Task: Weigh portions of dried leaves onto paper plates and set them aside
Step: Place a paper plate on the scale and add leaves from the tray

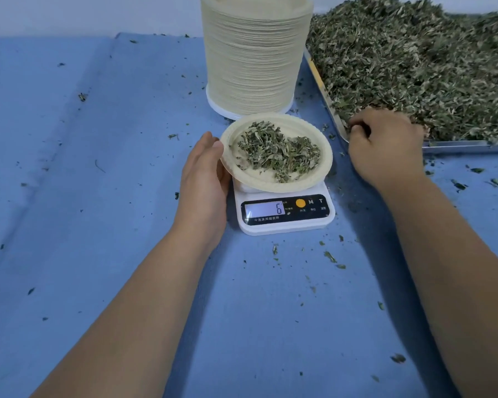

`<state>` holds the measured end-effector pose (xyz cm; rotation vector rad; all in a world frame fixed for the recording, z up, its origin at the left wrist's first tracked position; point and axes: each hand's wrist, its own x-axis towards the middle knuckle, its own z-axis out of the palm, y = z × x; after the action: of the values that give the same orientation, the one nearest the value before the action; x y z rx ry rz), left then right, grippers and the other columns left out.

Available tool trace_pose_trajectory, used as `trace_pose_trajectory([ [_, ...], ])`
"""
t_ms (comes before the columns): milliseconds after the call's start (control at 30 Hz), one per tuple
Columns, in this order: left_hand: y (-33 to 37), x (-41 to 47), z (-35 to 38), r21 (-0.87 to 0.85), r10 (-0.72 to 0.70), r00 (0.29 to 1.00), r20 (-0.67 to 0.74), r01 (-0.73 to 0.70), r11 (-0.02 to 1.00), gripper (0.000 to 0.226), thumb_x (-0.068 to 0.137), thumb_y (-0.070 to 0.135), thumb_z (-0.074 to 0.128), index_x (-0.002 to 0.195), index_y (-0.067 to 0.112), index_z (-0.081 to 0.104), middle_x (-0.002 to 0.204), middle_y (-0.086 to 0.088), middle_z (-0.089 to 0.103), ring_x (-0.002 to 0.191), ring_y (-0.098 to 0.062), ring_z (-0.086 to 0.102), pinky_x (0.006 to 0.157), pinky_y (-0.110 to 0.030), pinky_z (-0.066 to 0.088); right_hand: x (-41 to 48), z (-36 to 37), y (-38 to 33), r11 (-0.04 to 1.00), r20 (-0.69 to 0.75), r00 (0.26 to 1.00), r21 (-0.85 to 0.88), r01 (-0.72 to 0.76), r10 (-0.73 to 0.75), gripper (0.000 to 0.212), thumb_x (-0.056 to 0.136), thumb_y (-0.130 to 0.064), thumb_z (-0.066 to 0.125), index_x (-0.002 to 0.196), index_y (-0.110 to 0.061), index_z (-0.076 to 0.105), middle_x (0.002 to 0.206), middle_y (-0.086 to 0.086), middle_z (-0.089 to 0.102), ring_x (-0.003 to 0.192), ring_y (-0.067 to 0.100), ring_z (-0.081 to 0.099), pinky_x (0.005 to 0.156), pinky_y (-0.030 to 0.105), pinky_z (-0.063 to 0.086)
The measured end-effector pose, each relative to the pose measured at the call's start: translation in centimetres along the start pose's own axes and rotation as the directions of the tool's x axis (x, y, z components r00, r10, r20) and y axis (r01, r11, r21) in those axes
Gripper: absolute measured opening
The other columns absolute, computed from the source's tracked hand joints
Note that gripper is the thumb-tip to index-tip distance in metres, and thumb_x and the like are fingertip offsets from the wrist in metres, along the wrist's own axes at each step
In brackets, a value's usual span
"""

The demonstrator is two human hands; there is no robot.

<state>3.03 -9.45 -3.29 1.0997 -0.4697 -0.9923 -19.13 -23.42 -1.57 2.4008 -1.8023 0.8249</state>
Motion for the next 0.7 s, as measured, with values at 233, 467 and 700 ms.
trace_pose_trajectory([
  [233, 0.0, 0.1, 0.0, 0.0, 0.003, 1.0, -0.02, -0.003, 1.0, 0.049, 0.107, 0.02, 0.046, 0.155, 0.014, 0.037, 0.152, -0.003, 0.051, 0.136, -0.015, 0.053, 0.117, -0.038, 0.042, -0.1, -0.4, -0.5, 0.987, -0.053, 0.998, 0.156, -0.032, 0.041, 0.036, 0.091, -0.02, 0.047, 0.116, -0.019, 0.071, 0.114, 0.007, 0.07, 0.112, 0.034, 0.058, 0.103, 0.052, 0.043],
  [467, -0.1, 0.0, -0.1, 0.045, 0.028, 1.0, 0.008, -0.029, 0.999, 0.048, 0.107, 0.02, 0.047, 0.154, 0.015, 0.038, 0.152, -0.004, 0.051, 0.135, -0.014, 0.054, 0.117, -0.038, 0.042, 1.5, -1.7, -0.6, 0.98, 0.159, 0.971, 0.057, -0.191, 0.181, 0.038, 0.091, -0.031, 0.055, 0.128, -0.032, 0.065, 0.113, 0.003, 0.068, 0.113, 0.036, 0.057, 0.107, 0.055, 0.04],
  [700, 0.2, -0.4, -0.1, 0.028, 0.034, 0.999, -0.006, -0.033, 0.999, 0.049, 0.108, 0.022, 0.046, 0.155, 0.015, 0.037, 0.138, 0.004, 0.062, 0.127, -0.008, 0.061, 0.114, -0.036, 0.045, 4.8, -2.3, 0.5, 0.994, 0.225, 0.97, 0.04, -0.105, 0.094, 0.018, 0.089, -0.006, 0.065, 0.092, -0.02, 0.076, 0.097, 0.006, 0.073, 0.081, 0.023, 0.061, 0.079, 0.033, 0.052],
])
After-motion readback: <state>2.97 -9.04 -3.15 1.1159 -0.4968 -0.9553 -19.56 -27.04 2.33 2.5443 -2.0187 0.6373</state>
